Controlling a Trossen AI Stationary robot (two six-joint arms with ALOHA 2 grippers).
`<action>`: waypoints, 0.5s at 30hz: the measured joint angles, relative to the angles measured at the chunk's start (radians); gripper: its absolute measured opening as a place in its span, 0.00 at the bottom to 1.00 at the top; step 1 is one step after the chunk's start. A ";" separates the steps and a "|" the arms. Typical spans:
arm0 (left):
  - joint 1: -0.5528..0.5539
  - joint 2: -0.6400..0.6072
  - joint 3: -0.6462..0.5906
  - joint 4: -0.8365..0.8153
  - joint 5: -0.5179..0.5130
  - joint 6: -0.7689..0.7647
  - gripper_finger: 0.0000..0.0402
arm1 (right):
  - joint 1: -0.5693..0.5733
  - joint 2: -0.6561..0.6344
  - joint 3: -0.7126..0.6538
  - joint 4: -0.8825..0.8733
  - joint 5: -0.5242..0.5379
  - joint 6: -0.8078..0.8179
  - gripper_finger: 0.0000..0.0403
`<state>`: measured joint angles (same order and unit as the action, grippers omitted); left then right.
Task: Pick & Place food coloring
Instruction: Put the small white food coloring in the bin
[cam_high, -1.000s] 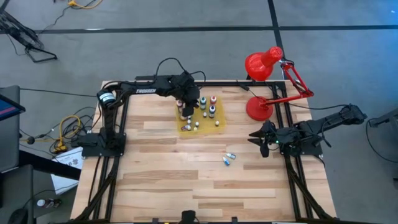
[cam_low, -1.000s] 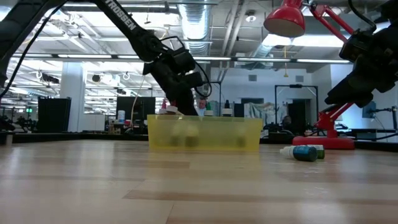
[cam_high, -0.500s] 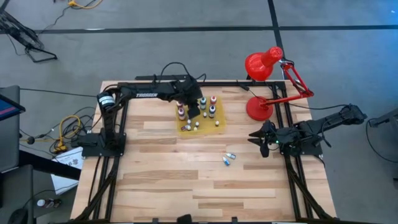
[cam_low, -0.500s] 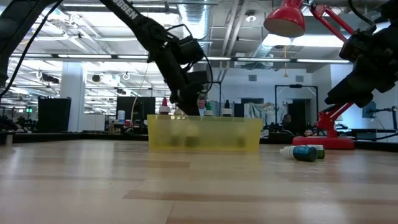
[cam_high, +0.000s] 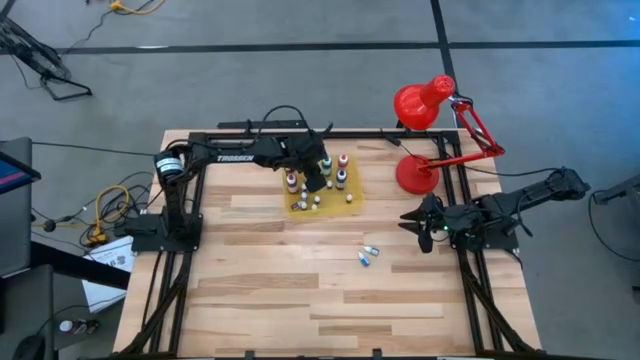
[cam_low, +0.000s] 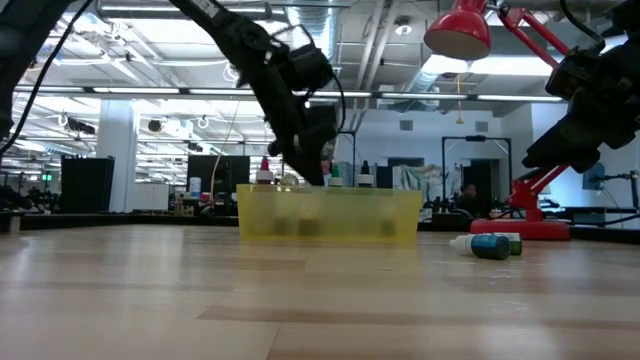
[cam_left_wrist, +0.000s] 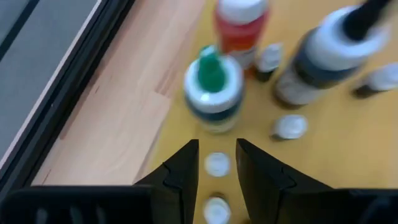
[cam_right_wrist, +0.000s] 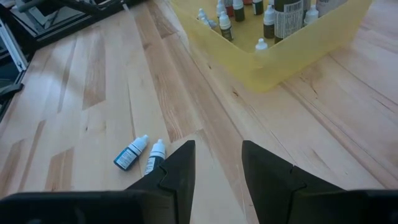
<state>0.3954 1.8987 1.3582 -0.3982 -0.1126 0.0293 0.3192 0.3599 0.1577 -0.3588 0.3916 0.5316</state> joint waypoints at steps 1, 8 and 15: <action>-0.010 -0.014 0.000 -0.006 0.004 -0.003 0.25 | 0.000 0.000 0.000 0.000 0.000 0.000 0.30; -0.152 -0.120 0.000 -0.001 0.115 -0.056 0.25 | 0.000 0.000 0.000 0.000 0.000 0.000 0.30; -0.362 -0.081 0.000 0.085 0.076 -0.071 0.24 | 0.000 0.000 0.000 0.000 0.000 0.000 0.30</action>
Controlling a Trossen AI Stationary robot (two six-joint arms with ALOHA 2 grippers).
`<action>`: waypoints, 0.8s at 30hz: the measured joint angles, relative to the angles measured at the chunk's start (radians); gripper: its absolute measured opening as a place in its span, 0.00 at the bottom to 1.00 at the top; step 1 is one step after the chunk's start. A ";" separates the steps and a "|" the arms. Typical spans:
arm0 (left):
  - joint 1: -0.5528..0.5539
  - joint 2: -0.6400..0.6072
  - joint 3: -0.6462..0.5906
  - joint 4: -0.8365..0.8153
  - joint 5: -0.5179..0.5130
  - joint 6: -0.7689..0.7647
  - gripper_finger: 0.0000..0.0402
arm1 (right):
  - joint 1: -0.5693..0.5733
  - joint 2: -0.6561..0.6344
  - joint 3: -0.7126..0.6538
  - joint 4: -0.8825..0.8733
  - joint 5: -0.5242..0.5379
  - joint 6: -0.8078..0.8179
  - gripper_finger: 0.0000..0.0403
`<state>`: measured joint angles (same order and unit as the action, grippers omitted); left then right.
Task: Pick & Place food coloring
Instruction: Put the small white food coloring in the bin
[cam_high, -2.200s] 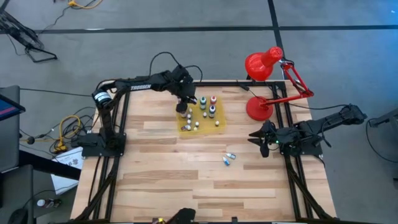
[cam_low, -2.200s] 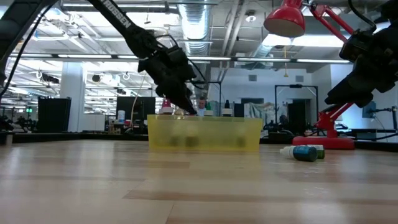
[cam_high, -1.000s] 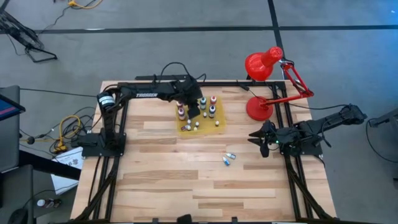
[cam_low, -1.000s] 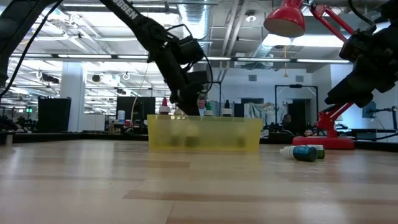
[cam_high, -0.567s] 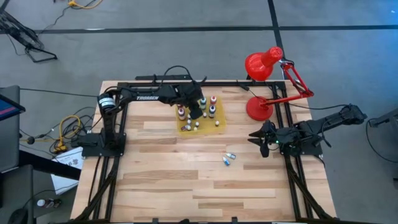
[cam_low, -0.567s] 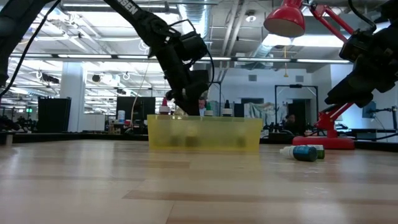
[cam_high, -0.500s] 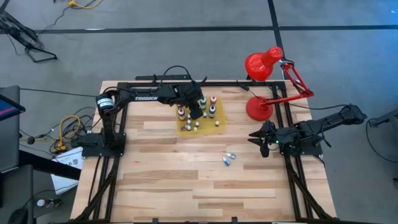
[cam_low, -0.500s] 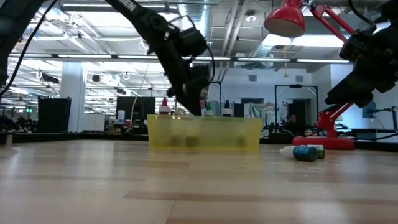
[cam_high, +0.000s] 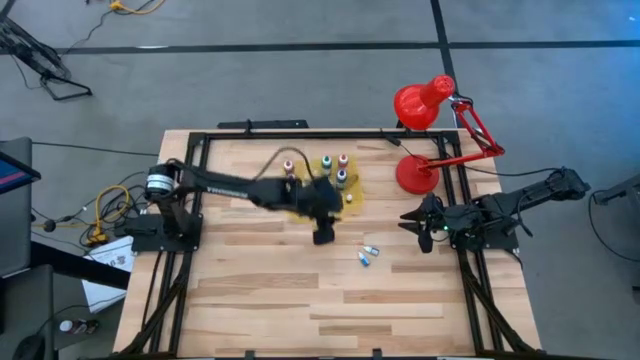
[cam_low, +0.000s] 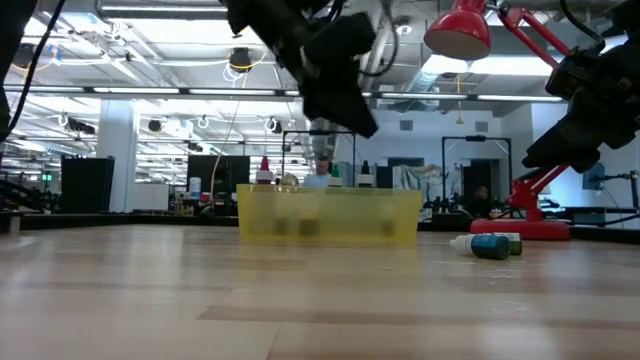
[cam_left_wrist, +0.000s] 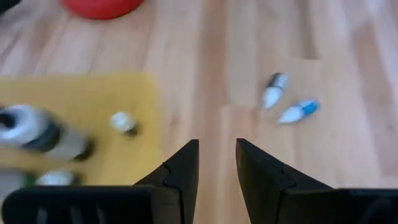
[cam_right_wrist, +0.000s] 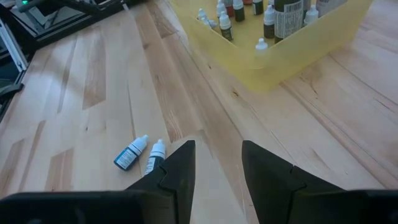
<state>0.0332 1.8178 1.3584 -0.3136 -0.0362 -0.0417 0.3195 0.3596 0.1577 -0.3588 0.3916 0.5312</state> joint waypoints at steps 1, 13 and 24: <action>-0.025 0.007 0.000 0.025 -0.016 -0.003 0.24 | 0.000 0.000 0.000 0.000 0.000 0.000 0.30; -0.184 0.011 0.000 0.100 -0.050 -0.162 0.24 | 0.000 0.000 0.000 0.000 0.000 0.000 0.30; -0.216 0.011 0.000 0.202 -0.056 -0.227 0.24 | -0.001 0.000 0.000 0.006 0.007 -0.118 0.30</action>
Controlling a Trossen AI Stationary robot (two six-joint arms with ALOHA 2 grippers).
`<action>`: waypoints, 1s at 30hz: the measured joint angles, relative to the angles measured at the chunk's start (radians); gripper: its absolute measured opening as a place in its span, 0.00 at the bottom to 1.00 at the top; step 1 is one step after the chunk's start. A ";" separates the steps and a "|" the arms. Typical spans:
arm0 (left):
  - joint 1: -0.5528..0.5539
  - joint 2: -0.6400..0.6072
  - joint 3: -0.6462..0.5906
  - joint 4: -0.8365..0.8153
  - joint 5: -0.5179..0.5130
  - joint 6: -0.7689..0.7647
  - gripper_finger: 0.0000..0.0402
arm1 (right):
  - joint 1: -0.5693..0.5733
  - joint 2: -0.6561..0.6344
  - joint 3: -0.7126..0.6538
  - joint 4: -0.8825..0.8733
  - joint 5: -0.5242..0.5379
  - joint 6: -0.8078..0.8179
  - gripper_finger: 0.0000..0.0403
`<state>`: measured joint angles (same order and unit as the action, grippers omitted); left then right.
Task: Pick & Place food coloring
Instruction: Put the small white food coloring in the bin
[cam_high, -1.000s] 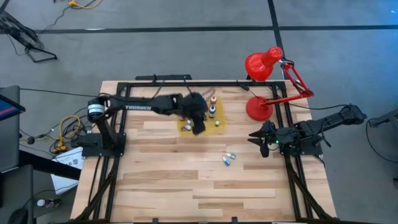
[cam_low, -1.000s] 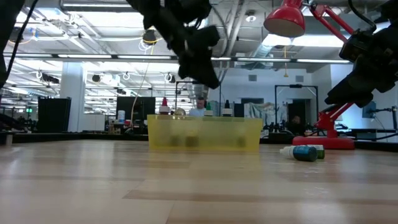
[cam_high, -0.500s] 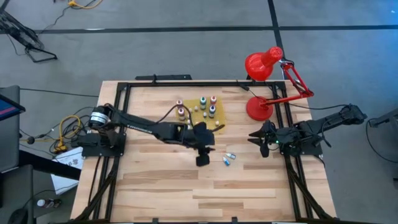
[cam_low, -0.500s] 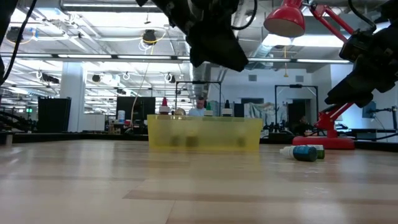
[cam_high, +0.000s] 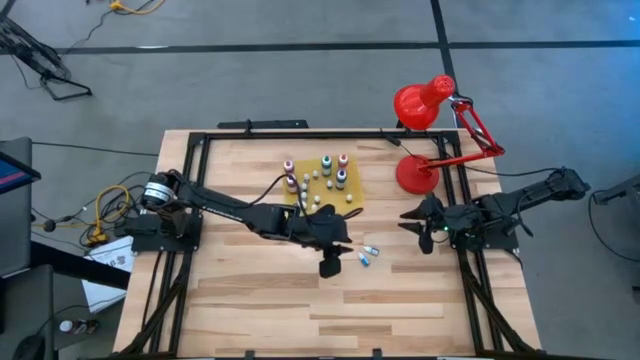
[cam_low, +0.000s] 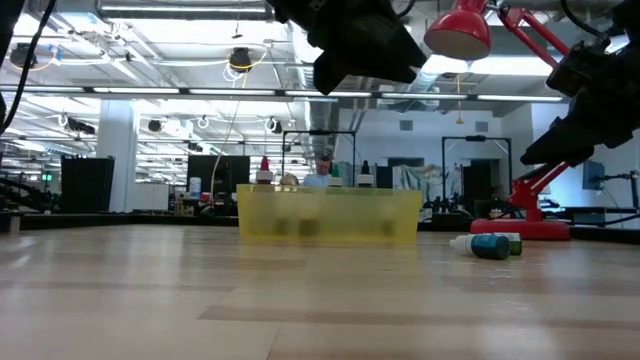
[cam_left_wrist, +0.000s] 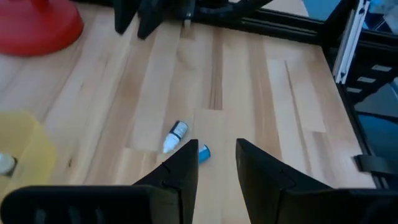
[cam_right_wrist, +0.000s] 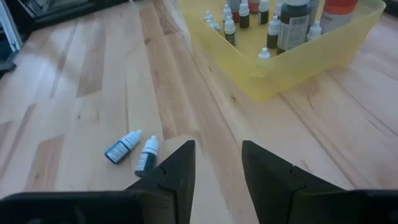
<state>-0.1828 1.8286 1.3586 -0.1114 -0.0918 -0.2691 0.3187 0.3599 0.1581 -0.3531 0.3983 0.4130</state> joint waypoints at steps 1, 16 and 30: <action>-0.001 0.000 0.000 -0.009 0.002 -0.016 0.24 | 0.000 0.000 0.000 0.007 -0.004 0.003 0.30; -0.001 0.000 0.000 -0.056 0.005 -0.110 0.24 | -0.005 0.000 0.000 0.278 -0.006 0.224 0.30; -0.001 0.001 0.000 -0.101 0.033 -0.120 0.24 | 0.031 0.275 0.001 0.336 -0.106 0.340 0.33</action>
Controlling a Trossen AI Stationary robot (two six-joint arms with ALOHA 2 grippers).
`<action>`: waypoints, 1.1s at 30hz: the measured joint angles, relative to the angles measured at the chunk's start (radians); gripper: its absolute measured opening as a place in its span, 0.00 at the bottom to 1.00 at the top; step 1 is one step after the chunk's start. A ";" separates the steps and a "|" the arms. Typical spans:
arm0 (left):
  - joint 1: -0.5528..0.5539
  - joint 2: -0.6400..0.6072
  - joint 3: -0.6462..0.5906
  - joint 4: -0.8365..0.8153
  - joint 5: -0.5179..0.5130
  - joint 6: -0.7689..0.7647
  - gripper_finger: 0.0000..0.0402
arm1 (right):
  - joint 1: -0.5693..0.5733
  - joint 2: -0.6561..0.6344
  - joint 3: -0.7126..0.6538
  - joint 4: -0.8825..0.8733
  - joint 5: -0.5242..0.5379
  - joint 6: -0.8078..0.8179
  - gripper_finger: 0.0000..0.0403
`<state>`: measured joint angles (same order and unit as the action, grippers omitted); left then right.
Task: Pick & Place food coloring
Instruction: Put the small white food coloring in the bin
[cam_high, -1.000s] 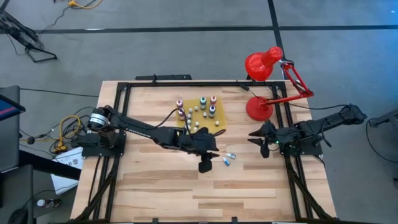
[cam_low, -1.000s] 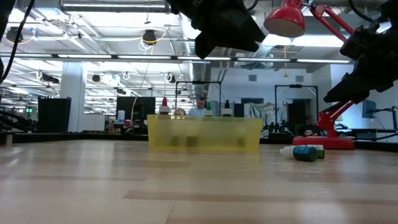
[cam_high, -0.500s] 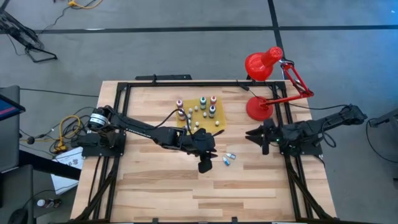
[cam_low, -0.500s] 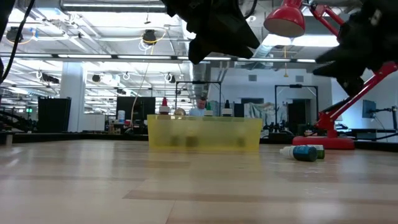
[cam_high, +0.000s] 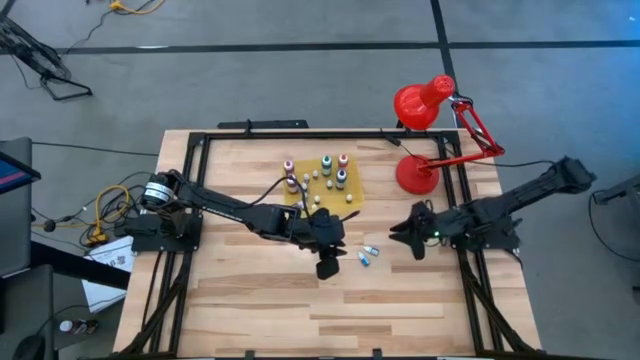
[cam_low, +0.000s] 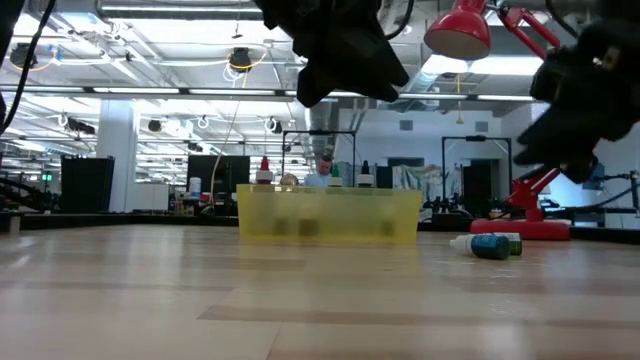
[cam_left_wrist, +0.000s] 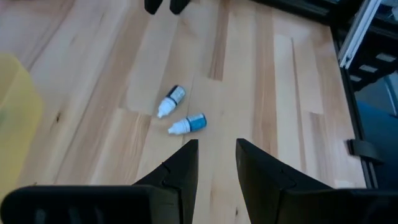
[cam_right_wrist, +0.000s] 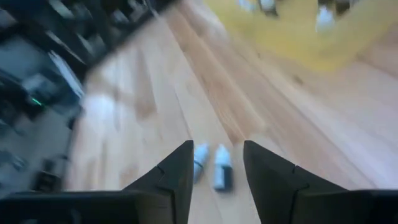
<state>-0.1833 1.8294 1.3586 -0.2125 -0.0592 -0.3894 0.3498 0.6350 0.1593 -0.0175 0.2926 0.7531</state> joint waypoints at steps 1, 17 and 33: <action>0.000 0.000 0.000 -0.007 0.001 -0.004 0.24 | 0.004 0.031 0.000 0.004 -0.001 -0.001 0.34; 0.000 0.000 0.000 -0.070 0.019 -0.024 0.24 | 0.042 0.469 -0.001 0.344 -0.032 -0.257 0.58; 0.000 0.000 0.000 -0.117 0.054 -0.024 0.24 | 0.082 0.906 0.099 0.514 0.054 -0.312 0.56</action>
<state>-0.1831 1.8297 1.3586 -0.3290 -0.0051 -0.4133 0.4317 1.5411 0.2582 0.4968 0.3462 0.4412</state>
